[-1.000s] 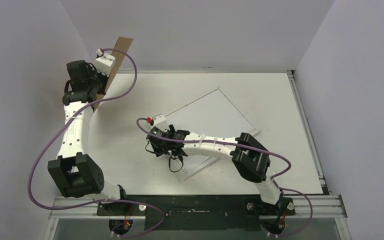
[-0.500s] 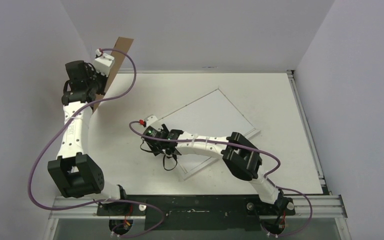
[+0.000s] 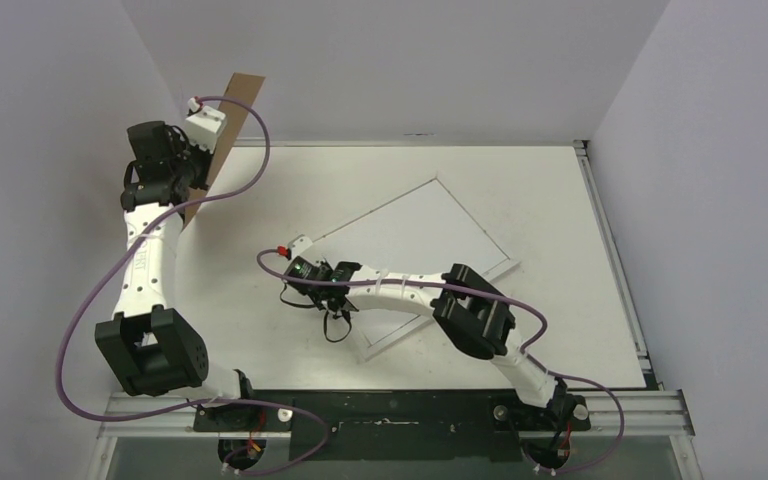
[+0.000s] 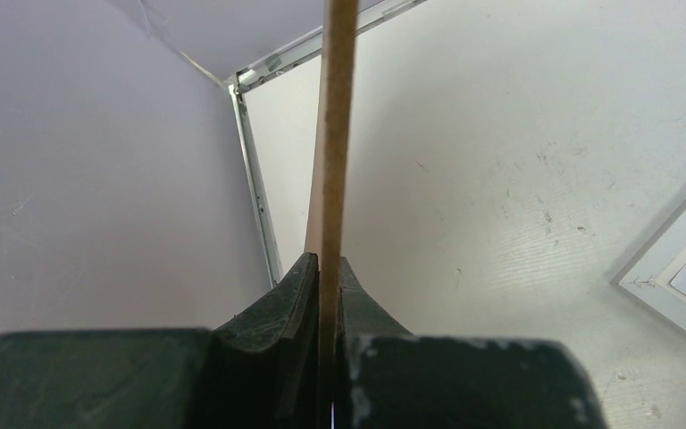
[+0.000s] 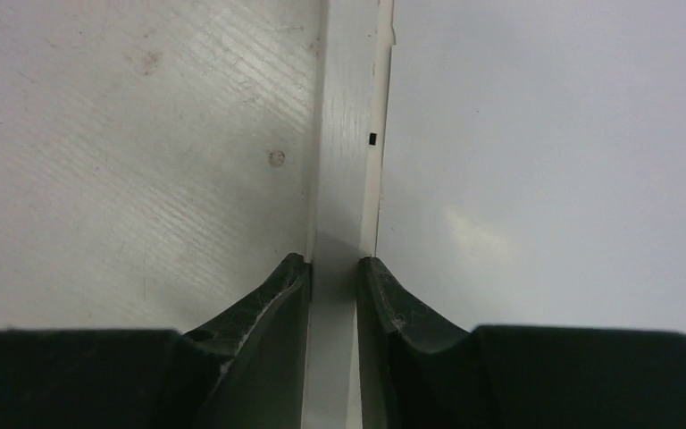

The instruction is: Put the photo into the frame

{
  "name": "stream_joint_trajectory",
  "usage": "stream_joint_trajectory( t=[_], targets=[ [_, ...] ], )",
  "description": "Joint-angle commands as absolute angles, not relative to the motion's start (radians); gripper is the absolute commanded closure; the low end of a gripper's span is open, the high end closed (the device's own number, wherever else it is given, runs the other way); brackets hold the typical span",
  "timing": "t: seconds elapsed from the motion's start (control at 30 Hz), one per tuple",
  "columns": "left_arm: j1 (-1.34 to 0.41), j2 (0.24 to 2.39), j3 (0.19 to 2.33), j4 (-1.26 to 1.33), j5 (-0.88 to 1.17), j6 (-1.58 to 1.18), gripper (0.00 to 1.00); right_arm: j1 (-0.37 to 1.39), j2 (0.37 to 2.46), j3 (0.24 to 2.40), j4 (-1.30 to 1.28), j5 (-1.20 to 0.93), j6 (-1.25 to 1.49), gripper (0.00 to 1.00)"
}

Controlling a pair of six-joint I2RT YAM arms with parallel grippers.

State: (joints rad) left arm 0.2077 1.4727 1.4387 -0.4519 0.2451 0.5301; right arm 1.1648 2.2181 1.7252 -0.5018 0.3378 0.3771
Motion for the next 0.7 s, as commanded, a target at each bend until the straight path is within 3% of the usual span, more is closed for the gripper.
stream_joint_trajectory(
  t=[0.0, 0.1, 0.5, 0.67],
  targets=[
    [0.231, 1.487, 1.450, -0.606, 0.271, 0.431, 1.00, 1.184, 2.215, 1.739, -0.488, 0.334, 0.356, 0.87],
    [0.233, 1.488, 1.453, -0.608, 0.273, 0.430, 1.00, 1.213, 2.194, 1.708, -0.488, 0.337, 0.310, 0.95],
    [0.232, 1.497, 1.463, -0.614, 0.294, 0.425, 1.00, 1.308, 1.831, 1.215, -0.390, 0.194, 0.057, 0.95],
    [0.225, 1.510, 1.455, -0.632, 0.318, 0.424, 1.00, 1.351, 1.715, 1.131, -0.450, 0.187, 0.021, 0.95]
  ],
)
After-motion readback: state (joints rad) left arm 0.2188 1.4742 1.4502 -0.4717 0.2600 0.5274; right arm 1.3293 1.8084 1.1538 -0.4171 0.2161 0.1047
